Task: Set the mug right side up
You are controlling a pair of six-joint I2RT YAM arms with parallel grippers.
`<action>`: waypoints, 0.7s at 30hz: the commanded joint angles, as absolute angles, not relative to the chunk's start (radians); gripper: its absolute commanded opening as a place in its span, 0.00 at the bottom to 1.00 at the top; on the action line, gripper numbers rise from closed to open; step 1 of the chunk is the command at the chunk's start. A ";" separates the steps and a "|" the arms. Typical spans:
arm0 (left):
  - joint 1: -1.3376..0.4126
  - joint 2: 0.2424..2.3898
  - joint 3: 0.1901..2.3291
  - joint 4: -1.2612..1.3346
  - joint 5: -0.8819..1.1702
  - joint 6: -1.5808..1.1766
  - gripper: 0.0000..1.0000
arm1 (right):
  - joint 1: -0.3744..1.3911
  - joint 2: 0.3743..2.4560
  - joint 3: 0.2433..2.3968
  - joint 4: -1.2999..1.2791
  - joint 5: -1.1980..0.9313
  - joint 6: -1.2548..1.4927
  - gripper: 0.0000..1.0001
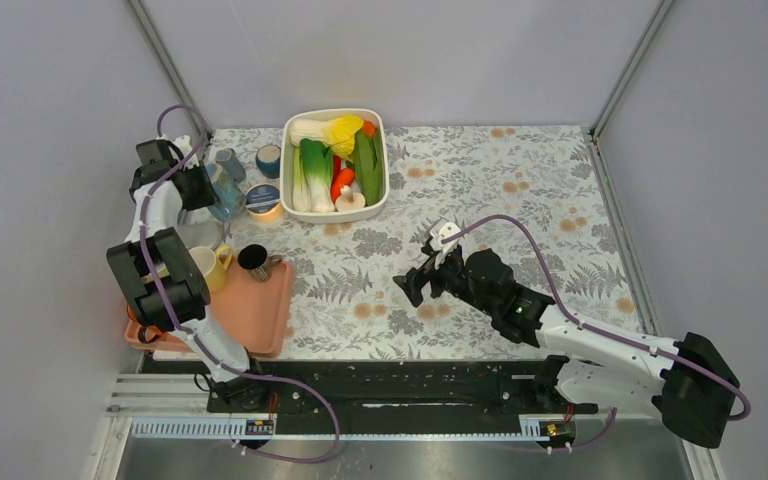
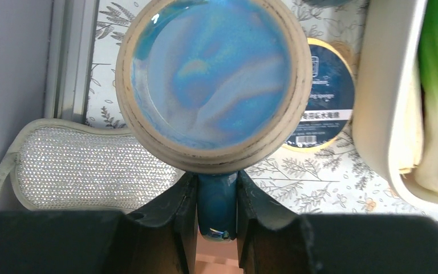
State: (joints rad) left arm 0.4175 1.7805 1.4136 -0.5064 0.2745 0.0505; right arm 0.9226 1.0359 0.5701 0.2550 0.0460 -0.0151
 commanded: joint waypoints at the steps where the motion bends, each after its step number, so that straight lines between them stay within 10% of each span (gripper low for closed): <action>1: 0.423 1.671 1.439 -0.427 0.384 0.027 0.00 | 0.918 1.013 0.555 0.404 0.079 0.078 0.99; 21: 0.263 1.432 1.398 -0.550 0.553 -0.048 0.00 | 0.912 1.103 0.604 0.577 0.248 0.643 0.99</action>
